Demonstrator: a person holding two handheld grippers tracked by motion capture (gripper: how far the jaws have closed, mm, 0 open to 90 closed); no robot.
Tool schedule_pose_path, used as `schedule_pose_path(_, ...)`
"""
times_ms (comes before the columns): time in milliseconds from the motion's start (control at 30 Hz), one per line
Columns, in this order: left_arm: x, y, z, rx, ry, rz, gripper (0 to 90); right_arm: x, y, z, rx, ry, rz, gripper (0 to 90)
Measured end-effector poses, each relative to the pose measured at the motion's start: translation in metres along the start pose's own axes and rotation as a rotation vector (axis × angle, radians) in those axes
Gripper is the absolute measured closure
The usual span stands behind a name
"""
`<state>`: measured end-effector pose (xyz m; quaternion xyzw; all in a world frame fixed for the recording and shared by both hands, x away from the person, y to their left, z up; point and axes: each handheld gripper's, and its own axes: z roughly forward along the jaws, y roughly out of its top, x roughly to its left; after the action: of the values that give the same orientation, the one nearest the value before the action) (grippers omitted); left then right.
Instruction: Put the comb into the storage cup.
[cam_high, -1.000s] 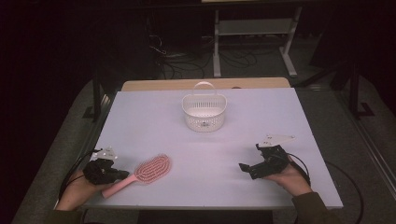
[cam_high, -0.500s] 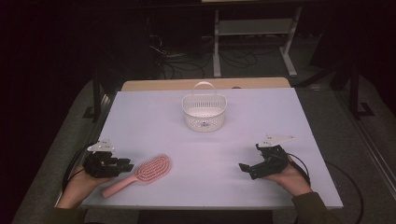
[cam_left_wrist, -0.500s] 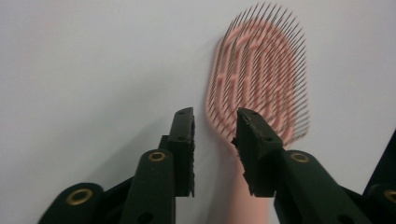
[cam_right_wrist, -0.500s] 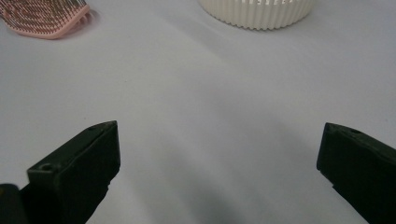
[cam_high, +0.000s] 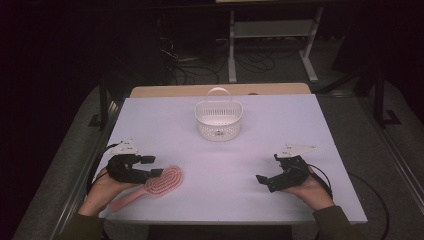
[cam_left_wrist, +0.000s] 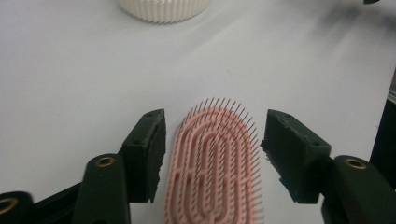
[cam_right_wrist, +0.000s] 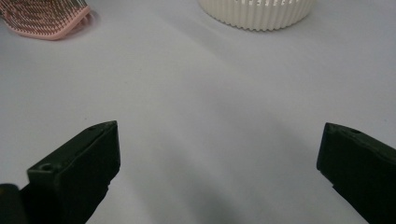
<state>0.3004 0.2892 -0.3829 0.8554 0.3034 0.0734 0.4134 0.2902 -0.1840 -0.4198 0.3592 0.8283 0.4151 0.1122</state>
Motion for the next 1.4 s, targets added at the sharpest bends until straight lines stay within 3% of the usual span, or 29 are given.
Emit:
schedule_pose_path(367,-0.013,0.013,0.028,-0.03,-0.018,0.049,15.1,0.0,0.0,0.0,0.0,0.001,-0.004,0.0)
schedule_pose_path(533,-0.019,0.017,0.038,-0.04,-0.029,0.077,10.4,0.0,0.0,0.0,0.0,0.001,-0.004,0.0)
schedule_pose_path(767,-0.02,0.018,0.045,-0.043,-0.028,0.077,0.0,0.0,0.0,0.0,0.001,-0.002,-0.004,0.0)
schedule_pose_path(1100,-0.02,0.017,0.048,-0.034,-0.034,0.092,0.0,0.001,-0.002,-0.001,-0.002,0.007,-0.004,0.0)
schedule_pose_path(1400,-0.021,0.016,0.048,-0.031,-0.04,0.111,0.0,0.002,-0.007,-0.005,-0.04,0.0,0.013,0.0)
